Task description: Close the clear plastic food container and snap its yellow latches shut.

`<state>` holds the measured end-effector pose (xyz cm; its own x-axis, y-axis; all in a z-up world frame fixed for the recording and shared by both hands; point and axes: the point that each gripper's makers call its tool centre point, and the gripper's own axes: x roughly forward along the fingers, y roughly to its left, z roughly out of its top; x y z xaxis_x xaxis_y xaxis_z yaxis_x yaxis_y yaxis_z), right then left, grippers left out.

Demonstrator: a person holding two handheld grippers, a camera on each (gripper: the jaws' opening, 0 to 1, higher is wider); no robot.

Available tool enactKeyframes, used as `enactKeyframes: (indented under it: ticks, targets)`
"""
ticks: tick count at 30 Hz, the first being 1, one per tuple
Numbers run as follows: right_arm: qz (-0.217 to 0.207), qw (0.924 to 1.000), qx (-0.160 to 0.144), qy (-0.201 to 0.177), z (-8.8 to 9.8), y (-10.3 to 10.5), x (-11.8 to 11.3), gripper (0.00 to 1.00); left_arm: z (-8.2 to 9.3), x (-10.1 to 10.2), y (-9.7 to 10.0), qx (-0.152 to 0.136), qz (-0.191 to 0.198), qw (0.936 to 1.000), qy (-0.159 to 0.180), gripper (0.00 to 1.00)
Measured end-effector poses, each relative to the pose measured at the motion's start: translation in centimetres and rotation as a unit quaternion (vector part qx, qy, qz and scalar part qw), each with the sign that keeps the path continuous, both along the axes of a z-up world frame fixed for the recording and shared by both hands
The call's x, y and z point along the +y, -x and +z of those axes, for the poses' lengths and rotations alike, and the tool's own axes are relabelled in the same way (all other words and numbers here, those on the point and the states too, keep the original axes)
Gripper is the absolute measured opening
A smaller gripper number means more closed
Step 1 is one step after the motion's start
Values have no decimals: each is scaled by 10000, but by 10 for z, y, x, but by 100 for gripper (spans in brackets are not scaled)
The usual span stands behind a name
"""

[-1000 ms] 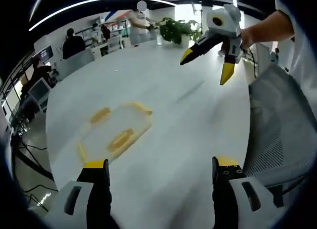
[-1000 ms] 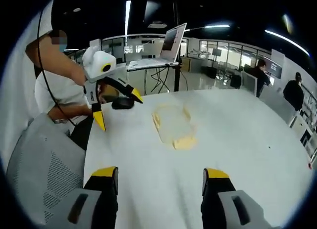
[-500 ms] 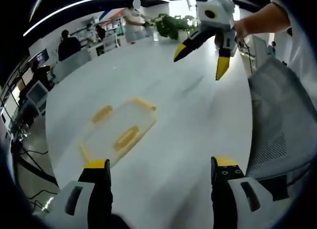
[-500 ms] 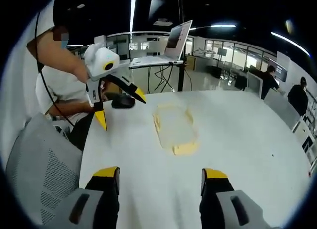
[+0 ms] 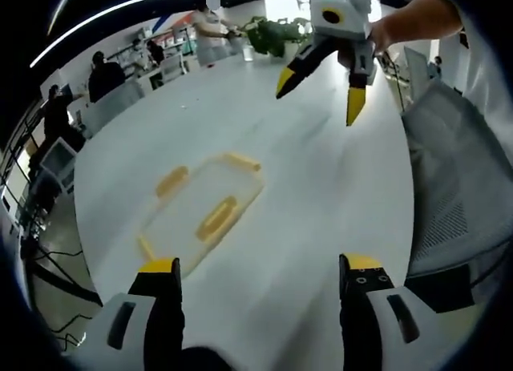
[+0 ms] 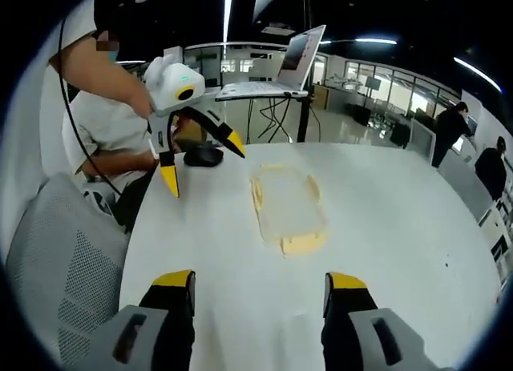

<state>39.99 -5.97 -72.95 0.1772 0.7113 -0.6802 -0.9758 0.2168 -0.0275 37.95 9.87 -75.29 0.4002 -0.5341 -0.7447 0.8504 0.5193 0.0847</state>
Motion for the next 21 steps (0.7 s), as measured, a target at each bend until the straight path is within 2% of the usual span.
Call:
enactKeyframes:
  ticks: [6,9,21]
  targets:
    - [158,9998,-12,104,-5,-2,5,63,1,5,-7,18,-45,10000,-49,78]
    - [141,9999,89,3,-3,-5,9,63,1,7,-10,13,-101,9999,-91,78]
    - [270,9995,102,101,-7,-24,14,62,-2,16,-22,115,-192,9997,-139,76]
